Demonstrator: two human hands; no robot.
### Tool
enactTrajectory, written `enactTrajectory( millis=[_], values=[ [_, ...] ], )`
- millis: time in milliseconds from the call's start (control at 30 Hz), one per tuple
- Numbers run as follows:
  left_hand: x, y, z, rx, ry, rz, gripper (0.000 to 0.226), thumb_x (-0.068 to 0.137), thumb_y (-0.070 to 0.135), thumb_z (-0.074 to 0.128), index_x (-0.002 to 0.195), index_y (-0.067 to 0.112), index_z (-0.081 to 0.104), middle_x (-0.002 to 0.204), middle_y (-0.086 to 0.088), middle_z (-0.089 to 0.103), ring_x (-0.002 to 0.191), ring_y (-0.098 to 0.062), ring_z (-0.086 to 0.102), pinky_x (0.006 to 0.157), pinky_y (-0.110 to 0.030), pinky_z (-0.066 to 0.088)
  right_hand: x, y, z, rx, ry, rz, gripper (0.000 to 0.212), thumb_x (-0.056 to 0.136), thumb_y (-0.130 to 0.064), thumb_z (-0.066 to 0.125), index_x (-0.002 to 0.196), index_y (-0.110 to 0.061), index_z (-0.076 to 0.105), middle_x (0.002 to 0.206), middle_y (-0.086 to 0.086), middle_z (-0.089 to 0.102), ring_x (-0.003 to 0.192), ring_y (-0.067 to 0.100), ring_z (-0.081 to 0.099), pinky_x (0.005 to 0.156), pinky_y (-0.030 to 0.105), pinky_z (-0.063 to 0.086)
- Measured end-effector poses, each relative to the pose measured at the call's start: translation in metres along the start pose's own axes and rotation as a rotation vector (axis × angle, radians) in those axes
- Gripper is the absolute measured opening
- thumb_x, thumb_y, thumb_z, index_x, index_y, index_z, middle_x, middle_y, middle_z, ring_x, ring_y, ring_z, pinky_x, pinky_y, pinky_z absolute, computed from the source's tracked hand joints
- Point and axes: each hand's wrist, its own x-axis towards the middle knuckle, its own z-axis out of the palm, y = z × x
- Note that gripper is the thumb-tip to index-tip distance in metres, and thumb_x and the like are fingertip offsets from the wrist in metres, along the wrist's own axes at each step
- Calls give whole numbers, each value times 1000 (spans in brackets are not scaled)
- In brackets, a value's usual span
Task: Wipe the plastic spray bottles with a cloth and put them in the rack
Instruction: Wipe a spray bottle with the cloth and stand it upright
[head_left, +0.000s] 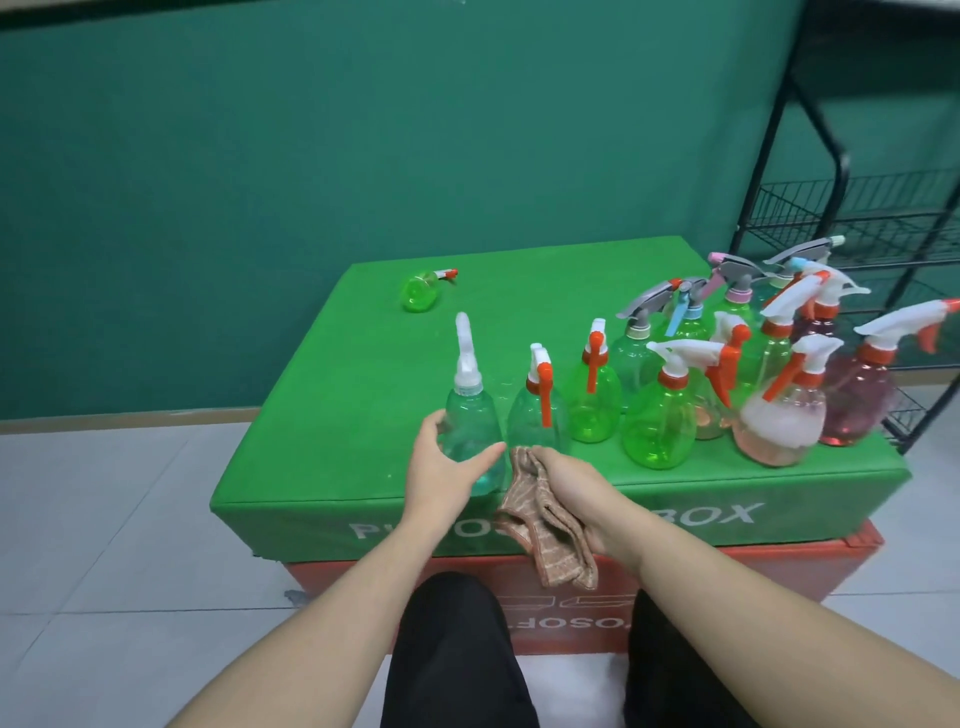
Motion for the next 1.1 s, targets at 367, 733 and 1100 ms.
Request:
enactTrajectory(
  millis=[367, 733, 1100],
  values=[
    [12, -9, 27, 8, 73, -26, 78, 68, 41, 93, 125, 29, 41, 128, 4, 59, 116, -18, 60, 105, -43, 49, 4, 6, -16, 40, -21, 18, 33, 104, -39, 45, 101, -9, 59, 63, 3, 51, 52, 19, 51, 56, 29, 45],
    [24, -2, 27, 48, -26, -55, 99, 68, 35, 94, 144, 18, 33, 142, -3, 47, 129, -20, 49, 114, -40, 40, 15, 15, -9, 90, -57, 36, 36, 102, -44, 48, 102, -10, 57, 64, 5, 53, 55, 21, 51, 59, 32, 44],
    [12, -4, -27, 131, -103, -34, 64, 89, 33, 77, 143, 22, 46, 150, -4, 38, 138, -18, 40, 116, -36, 32, 10, 14, 26, 13, -166, -22, 39, 84, -44, 68, 102, -10, 63, 76, 9, 57, 69, 25, 56, 73, 40, 48]
  ],
)
